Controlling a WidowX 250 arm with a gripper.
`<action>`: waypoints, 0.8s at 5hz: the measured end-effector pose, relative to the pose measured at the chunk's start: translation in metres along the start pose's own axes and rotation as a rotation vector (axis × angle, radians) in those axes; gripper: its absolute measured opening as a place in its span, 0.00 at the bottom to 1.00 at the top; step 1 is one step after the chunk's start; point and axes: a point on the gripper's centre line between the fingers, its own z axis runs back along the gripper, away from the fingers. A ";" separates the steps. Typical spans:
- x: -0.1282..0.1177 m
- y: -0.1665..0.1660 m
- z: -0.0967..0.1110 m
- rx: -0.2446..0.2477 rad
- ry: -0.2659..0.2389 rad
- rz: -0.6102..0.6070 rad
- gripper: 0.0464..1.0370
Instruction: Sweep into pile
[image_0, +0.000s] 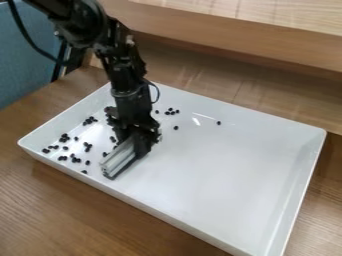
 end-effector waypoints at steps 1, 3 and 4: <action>0.007 0.006 0.002 -0.004 -0.014 -0.030 0.36; 0.045 0.028 -0.001 0.039 0.010 -0.062 0.36; 0.060 0.035 -0.001 0.056 0.019 -0.070 0.36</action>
